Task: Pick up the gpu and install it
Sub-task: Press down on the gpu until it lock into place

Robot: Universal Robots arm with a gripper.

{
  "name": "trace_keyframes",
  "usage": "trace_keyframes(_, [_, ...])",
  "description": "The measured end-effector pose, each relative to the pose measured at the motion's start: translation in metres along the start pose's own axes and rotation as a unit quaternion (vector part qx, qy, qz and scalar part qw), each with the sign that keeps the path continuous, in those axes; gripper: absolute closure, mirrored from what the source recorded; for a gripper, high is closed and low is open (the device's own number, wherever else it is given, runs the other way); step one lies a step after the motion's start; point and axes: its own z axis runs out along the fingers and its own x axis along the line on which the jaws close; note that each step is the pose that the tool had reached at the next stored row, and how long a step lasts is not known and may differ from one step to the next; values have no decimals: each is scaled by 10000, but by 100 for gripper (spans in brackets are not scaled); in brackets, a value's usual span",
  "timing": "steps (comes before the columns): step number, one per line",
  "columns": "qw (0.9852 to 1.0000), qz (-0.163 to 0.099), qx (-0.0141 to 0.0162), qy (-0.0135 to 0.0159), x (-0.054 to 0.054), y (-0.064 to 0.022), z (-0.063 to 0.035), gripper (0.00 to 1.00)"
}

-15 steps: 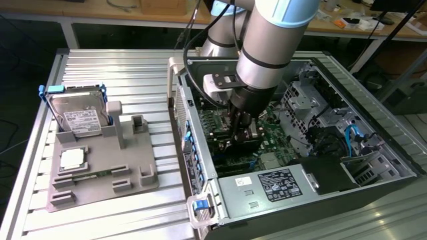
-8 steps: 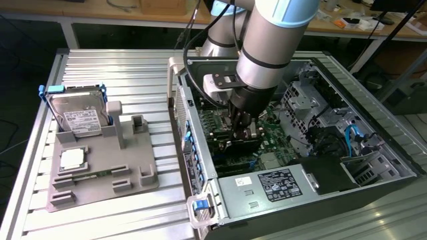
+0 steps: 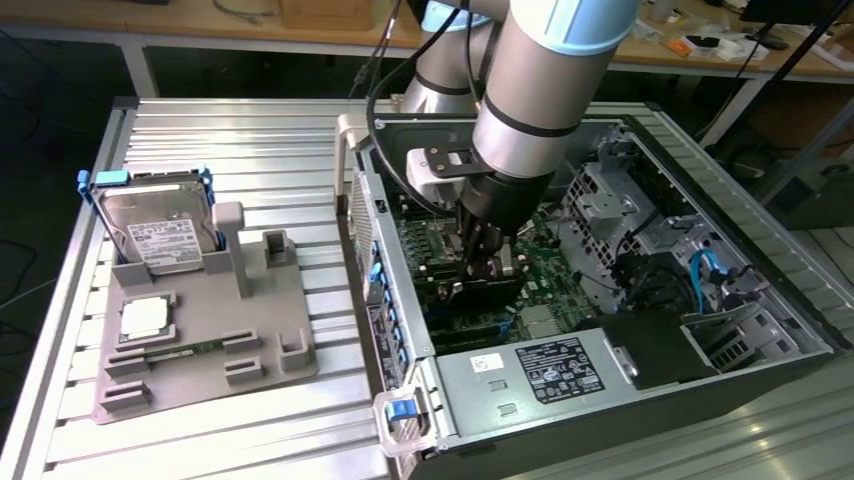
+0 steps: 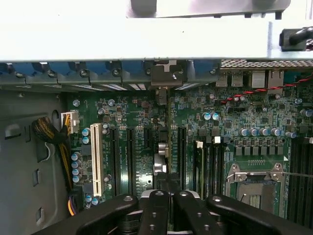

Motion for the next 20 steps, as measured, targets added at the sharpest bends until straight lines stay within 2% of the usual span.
trace_keyframes(3, [10000,0,3,1,1,50,-2,89])
trace_keyframes(5, [10000,-1,25,0,2,191,-5,89])
trace_keyframes(8, [10000,-1,45,-1,3,298,-8,89])
trace_keyframes(12, [10000,-1,58,-3,4,364,-9,89])
trace_keyframes(17, [10000,-1,59,-3,4,370,-9,89])
trace_keyframes(20, [10000,-1,59,-3,4,418,-6,89])
